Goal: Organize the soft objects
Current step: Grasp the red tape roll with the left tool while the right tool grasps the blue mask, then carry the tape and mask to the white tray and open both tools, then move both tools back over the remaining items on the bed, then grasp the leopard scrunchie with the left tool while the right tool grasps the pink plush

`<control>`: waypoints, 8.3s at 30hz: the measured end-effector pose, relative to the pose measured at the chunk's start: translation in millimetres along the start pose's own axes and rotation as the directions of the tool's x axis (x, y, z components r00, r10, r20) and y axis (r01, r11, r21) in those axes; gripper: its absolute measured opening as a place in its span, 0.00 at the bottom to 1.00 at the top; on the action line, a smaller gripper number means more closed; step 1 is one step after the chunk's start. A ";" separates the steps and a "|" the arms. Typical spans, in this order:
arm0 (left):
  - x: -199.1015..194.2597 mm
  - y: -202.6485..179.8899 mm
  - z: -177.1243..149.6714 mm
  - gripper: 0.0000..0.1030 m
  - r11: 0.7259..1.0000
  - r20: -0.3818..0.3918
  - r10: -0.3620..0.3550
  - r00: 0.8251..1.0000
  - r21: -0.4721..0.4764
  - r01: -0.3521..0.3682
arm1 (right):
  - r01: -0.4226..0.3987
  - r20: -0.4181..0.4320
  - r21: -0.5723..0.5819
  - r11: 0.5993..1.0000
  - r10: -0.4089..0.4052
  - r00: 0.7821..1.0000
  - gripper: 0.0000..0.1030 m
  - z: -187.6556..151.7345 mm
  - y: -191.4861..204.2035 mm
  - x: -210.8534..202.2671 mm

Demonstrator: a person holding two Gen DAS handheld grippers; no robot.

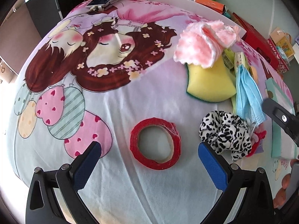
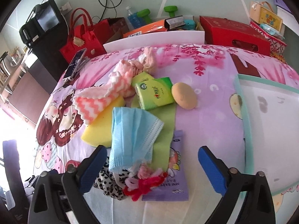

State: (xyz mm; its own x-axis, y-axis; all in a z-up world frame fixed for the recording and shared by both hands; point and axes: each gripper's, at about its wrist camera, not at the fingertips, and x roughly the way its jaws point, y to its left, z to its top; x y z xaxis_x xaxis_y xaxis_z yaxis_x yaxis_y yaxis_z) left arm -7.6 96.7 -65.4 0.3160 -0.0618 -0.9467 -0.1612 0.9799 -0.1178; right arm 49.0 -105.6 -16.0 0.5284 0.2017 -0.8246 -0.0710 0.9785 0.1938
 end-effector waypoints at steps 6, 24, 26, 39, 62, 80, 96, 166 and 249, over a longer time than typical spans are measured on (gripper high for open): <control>3.9 1.8 -4.6 0.86 1.000 -0.029 -0.018 0.999 0.017 0.019 | -0.022 -0.018 -0.037 0.999 0.021 1.000 0.83 2.1 15.2 12.6; 14.0 -9.0 28.3 0.53 1.000 0.031 0.004 1.000 0.029 -0.005 | -0.028 -0.053 -0.079 0.996 0.024 0.998 0.51 8.5 24.0 34.2; 15.7 -8.5 34.8 0.53 1.000 0.033 0.003 0.999 0.015 -0.004 | -0.027 -0.057 -0.084 0.996 0.022 0.998 0.47 8.9 24.0 35.2; -12.2 13.5 53.6 0.52 0.995 0.070 0.038 0.997 -0.090 -0.031 | -0.073 -0.028 -0.052 0.996 0.072 0.997 0.12 13.6 16.1 29.2; -78.3 -64.3 98.9 0.53 0.999 0.245 -0.007 0.969 -0.046 0.019 | -0.251 0.327 0.013 0.968 0.233 0.916 0.12 43.8 -14.8 -50.8; -72.6 -127.8 117.3 0.52 0.998 0.286 -0.060 0.956 0.013 0.059 | -0.178 0.413 0.124 0.976 0.113 0.904 0.12 64.8 -62.0 -78.5; -62.8 -268.7 62.3 0.53 0.892 0.206 -0.272 0.940 0.419 0.167 | 0.200 0.275 0.545 0.815 -0.399 0.875 0.12 16.1 -214.0 -131.1; -62.3 -138.7 89.5 0.96 0.999 0.260 -0.014 0.965 0.052 0.001 | 0.154 0.197 0.315 0.936 -0.224 0.954 1.00 9.9 -176.3 -114.0; -6.1 -76.5 24.7 0.23 0.987 -0.018 -0.152 0.988 -0.045 0.151 | 0.046 -0.194 0.024 0.999 -0.040 0.980 0.20 -57.7 -84.2 -11.4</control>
State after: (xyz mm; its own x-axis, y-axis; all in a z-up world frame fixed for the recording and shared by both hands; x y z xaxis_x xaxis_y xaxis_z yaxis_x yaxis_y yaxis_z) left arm 25.9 26.7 -43.2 0.3203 -0.2133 -0.9230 -0.1539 0.9497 -0.2729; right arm 0.2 -187.8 -53.6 0.3569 0.1670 -0.9191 -0.0262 0.9853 0.1688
